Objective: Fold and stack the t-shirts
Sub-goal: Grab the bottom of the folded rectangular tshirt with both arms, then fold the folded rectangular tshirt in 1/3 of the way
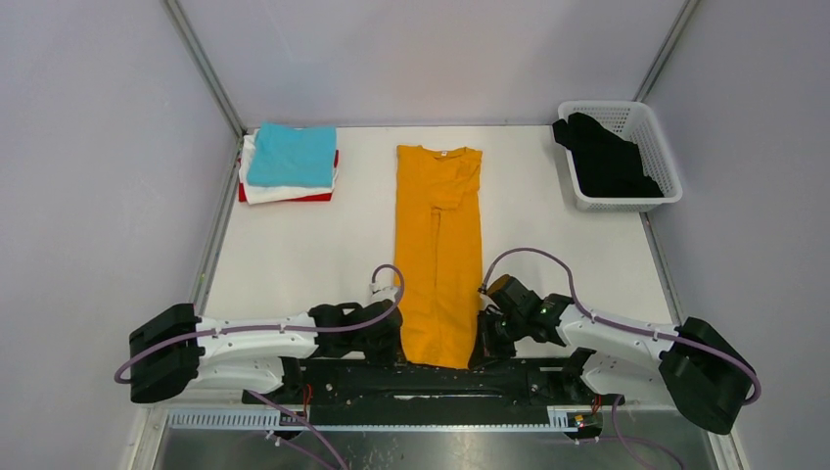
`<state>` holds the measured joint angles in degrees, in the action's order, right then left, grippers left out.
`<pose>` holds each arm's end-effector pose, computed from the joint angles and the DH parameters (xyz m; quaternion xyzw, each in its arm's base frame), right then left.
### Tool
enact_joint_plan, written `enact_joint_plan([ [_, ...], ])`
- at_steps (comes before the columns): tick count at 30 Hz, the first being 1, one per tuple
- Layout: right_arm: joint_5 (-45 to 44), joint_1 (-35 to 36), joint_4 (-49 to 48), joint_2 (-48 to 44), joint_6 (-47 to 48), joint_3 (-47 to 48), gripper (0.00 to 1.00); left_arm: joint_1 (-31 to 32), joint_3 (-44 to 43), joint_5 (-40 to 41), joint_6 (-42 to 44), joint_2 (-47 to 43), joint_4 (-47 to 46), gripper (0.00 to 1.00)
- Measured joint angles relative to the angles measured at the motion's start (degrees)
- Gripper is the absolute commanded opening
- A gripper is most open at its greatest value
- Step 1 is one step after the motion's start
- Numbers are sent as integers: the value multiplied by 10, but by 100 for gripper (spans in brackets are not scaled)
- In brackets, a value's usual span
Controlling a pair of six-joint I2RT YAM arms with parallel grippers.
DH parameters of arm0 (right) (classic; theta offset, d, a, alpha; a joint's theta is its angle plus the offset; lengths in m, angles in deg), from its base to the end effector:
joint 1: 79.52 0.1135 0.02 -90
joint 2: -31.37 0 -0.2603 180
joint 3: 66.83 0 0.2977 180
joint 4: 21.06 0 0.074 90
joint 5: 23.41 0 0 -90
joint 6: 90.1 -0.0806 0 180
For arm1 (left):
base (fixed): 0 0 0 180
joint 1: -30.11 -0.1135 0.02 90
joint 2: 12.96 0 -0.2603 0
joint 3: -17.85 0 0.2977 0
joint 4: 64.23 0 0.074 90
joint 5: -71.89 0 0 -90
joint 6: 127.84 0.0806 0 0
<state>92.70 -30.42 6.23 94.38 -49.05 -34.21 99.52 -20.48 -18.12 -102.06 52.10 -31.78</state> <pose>0.1283 0.2023 0.0712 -0.0641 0.9356 0.3470 0.0140 0.0898 -0.2390 0.0829 0.0437 0.9631 -0.2443 0.1045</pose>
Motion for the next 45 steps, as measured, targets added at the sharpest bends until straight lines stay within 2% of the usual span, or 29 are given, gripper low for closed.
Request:
enact_joint_plan([
  [5, 10, 1, 17, -8, 9, 19, 0, 3, -9, 13, 14, -38, 11, 0],
  [9, 12, -5, 33, -4, 28, 74, 0, -2, -64, 61, 35, -37, 54, 0],
  [14, 16, -80, 38, 25, 61, 155, 0, -69, -130, 91, 72, -5, 58, 0],
  [22, 14, -194, 57, 133, 110, 281, 0, -240, -255, 86, 154, 118, 53, 0],
  [32, -4, -280, 54, 308, 126, 447, 0, -345, -439, 52, 235, 320, 53, 0],
  [33, -5, -287, 52, 328, 126, 460, 0, -352, -452, 49, 240, 339, 55, 2],
  [35, -9, -298, 52, 363, 126, 482, 0, -369, -487, 39, 253, 380, 61, 11],
  [38, -17, -311, 50, 405, 126, 510, 11, -388, -525, 27, 266, 424, 63, 22],
  [40, -25, -317, 50, 428, 127, 530, 18, -397, -541, 20, 273, 441, 63, 34],
  [41, -31, -320, 47, 438, 126, 540, 24, -402, -551, 13, 278, 452, 63, 44],
  [42, -41, -323, 43, 453, 128, 558, 50, -408, -562, 8, 282, 461, 65, 57],
  [44, -52, -330, 40, 482, 131, 591, 94, -416, -581, 2, 286, 474, 66, 66],
  [45, -56, -332, 37, 493, 133, 603, 99, -420, -586, -2, 287, 477, 65, 70],
])
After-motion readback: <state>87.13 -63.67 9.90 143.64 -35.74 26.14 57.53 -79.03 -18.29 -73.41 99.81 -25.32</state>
